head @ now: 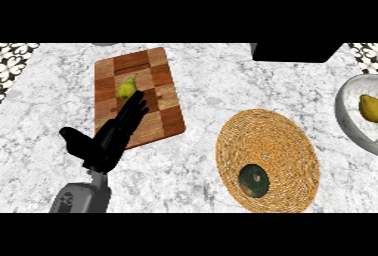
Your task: Pick the lemon from the placemat and place it in the bowl
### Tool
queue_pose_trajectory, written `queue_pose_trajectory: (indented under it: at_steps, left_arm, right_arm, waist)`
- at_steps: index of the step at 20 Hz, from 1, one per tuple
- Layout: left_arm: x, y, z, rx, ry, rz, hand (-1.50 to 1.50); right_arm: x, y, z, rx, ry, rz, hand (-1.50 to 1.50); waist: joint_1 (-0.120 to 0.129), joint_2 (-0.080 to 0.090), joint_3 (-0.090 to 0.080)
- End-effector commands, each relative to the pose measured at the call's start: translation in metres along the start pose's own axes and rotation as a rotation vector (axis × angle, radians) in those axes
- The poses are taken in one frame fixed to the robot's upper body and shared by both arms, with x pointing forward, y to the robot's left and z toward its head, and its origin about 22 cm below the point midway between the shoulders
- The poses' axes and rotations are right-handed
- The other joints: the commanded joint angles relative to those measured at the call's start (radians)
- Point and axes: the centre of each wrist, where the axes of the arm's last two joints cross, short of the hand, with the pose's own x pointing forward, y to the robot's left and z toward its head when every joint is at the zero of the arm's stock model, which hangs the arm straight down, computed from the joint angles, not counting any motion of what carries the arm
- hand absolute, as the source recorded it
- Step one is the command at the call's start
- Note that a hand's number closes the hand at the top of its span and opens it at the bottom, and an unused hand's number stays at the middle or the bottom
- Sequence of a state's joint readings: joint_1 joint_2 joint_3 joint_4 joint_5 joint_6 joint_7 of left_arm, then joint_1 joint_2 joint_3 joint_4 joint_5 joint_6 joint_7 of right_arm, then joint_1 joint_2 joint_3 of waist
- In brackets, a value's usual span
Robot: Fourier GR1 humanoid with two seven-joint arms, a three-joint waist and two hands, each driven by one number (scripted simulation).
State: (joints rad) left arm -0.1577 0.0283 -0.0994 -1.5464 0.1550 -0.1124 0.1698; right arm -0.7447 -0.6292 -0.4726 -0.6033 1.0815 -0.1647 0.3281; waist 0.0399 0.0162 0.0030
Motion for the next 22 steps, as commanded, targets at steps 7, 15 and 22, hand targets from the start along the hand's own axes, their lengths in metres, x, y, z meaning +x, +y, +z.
queue_pose_trajectory:
  at_steps: [7, 15, 22]
  left_arm:
    - [-0.013, 0.006, 0.013, 0.032, 0.008, 0.019, 0.0]
    - [-0.011, 0.001, 0.016, 0.095, 0.021, 0.024, 0.0]
    - [-0.022, 0.029, 0.029, 0.133, 0.056, 0.008, 0.0]
  right_arm:
    - [-0.009, 0.0, -0.003, -0.239, -0.088, -0.584, -1.5]
    - [-0.016, 0.015, 0.03, -0.33, -0.342, -0.914, -1.5]
    - [-0.049, 0.006, 0.083, -0.323, -0.477, -1.026, -1.5]
  waist:
    - [-0.03, -0.012, 0.002]
    - [-0.086, -0.039, -0.004]
    - [-0.13, -0.049, -0.009]
